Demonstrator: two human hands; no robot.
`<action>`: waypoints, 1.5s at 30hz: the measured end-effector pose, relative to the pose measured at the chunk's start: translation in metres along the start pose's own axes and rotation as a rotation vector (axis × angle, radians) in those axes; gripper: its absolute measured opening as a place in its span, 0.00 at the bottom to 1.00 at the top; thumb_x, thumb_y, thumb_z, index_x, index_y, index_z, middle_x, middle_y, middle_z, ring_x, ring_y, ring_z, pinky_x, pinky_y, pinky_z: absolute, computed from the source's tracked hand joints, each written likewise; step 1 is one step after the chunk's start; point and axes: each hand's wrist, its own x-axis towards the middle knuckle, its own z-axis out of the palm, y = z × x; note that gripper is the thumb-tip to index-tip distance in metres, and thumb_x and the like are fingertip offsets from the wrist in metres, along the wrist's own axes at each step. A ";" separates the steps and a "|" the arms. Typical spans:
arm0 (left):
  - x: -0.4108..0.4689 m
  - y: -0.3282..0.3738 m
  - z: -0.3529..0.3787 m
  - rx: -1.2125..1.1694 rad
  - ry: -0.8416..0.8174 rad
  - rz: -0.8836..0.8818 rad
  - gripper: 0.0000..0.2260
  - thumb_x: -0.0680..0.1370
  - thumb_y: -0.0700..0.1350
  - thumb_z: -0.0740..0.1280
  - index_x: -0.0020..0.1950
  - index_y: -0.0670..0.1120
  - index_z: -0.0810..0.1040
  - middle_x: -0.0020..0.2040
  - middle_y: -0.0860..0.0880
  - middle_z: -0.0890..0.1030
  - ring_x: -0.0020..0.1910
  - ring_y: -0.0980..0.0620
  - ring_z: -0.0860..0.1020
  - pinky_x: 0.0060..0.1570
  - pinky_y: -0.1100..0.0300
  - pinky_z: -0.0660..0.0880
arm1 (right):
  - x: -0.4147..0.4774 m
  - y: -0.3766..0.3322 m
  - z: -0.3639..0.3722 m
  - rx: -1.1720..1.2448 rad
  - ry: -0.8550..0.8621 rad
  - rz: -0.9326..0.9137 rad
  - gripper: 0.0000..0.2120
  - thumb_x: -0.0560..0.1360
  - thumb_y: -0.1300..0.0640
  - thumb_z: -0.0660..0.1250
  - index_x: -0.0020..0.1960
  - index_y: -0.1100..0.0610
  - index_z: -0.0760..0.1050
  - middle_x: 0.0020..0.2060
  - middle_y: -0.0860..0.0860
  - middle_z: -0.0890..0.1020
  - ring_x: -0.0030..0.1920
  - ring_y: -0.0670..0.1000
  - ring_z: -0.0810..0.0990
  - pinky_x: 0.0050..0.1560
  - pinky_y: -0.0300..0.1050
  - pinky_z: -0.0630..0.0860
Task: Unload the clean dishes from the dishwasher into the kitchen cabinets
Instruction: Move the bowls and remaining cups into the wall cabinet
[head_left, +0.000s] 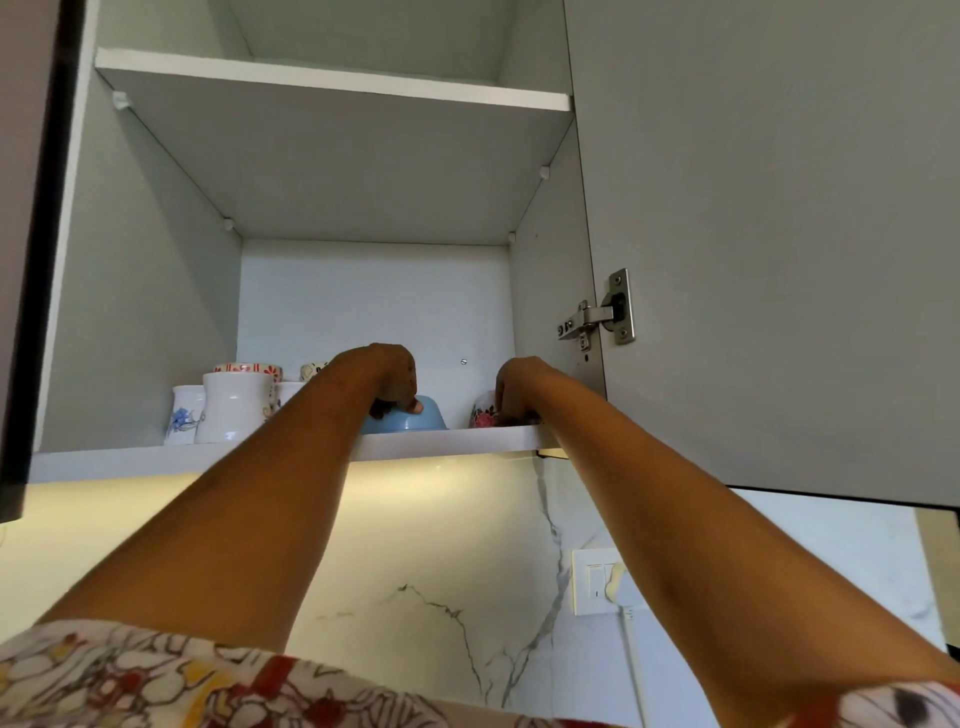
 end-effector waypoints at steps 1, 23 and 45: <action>0.005 -0.001 0.000 0.025 -0.072 -0.034 0.20 0.75 0.46 0.70 0.63 0.38 0.75 0.58 0.38 0.79 0.53 0.42 0.80 0.59 0.51 0.76 | 0.003 0.000 -0.001 -0.035 -0.050 0.008 0.17 0.76 0.60 0.65 0.64 0.61 0.74 0.61 0.57 0.77 0.48 0.53 0.74 0.50 0.43 0.73; 0.027 0.002 0.015 0.266 -0.137 0.153 0.27 0.80 0.37 0.60 0.77 0.44 0.54 0.76 0.42 0.58 0.73 0.43 0.61 0.69 0.55 0.61 | 0.039 -0.005 0.011 -0.128 -0.217 -0.015 0.20 0.75 0.63 0.63 0.67 0.59 0.72 0.64 0.57 0.76 0.58 0.57 0.76 0.64 0.50 0.72; -0.271 0.096 0.258 -1.320 0.555 0.598 0.11 0.75 0.37 0.63 0.58 0.42 0.72 0.41 0.56 0.78 0.40 0.60 0.78 0.44 0.73 0.71 | -0.329 0.029 0.123 0.885 0.728 0.042 0.08 0.76 0.66 0.64 0.52 0.60 0.81 0.47 0.49 0.83 0.46 0.42 0.81 0.46 0.28 0.74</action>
